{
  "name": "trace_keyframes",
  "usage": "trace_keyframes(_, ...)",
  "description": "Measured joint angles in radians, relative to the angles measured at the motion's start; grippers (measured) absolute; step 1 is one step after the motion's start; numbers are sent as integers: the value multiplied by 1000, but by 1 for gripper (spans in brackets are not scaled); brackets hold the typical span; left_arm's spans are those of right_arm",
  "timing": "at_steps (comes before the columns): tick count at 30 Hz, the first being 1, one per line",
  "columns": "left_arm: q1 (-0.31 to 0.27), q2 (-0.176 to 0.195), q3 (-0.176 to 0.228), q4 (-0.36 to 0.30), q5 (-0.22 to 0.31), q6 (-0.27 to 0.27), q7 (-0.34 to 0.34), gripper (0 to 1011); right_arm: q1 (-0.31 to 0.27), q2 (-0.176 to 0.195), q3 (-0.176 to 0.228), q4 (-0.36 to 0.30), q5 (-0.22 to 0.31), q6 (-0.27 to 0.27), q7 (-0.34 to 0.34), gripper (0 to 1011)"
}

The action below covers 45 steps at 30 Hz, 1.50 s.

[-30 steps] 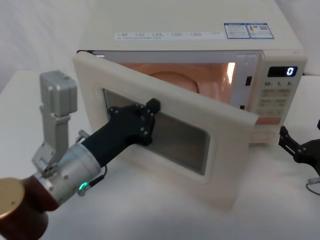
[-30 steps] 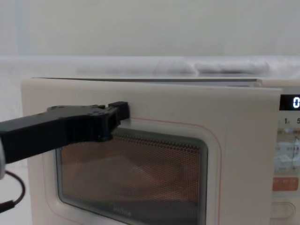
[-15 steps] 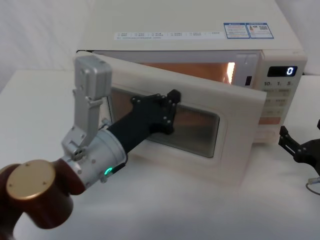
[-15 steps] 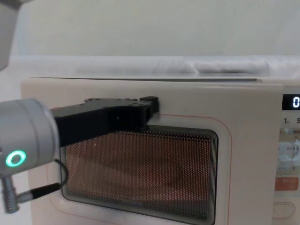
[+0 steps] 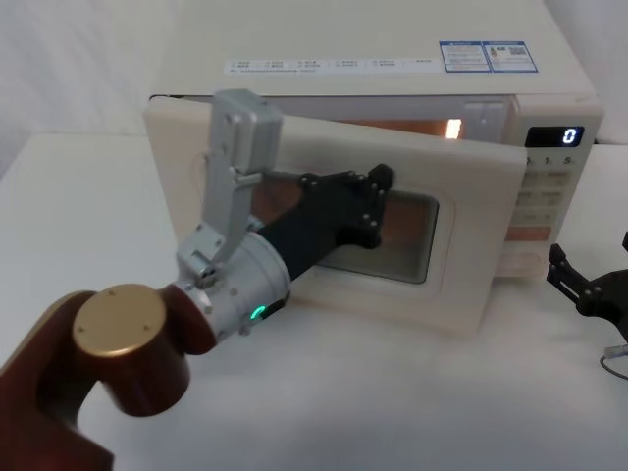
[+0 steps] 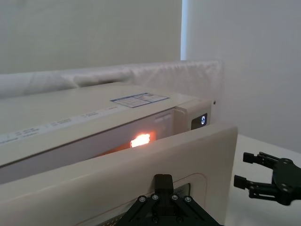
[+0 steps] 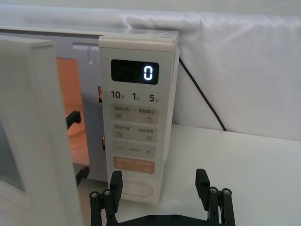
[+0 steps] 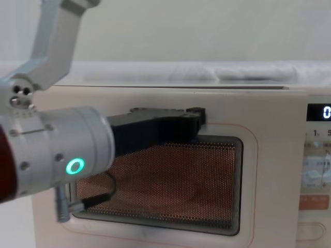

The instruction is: Press the button to open the microwave door with one hand; close the microwave door with the other hand.

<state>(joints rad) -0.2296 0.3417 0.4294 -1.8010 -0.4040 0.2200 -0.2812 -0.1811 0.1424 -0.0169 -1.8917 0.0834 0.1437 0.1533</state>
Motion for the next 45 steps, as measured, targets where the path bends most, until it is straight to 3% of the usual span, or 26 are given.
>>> trace_keyframes(9, -39, -55, 18, 55, 49, -1, 34, 0, 0, 0, 0, 0, 0, 0, 0, 1002)
trace_keyframes(18, -52, -109, 0, 94, 105, -4, 89, 0, 0, 0, 0, 0, 0, 0, 0, 1002)
trace_keyframes(45, -47, -181, -44, 118, 181, -7, 95, 0, 0, 0, 0, 0, 0, 0, 0, 1002)
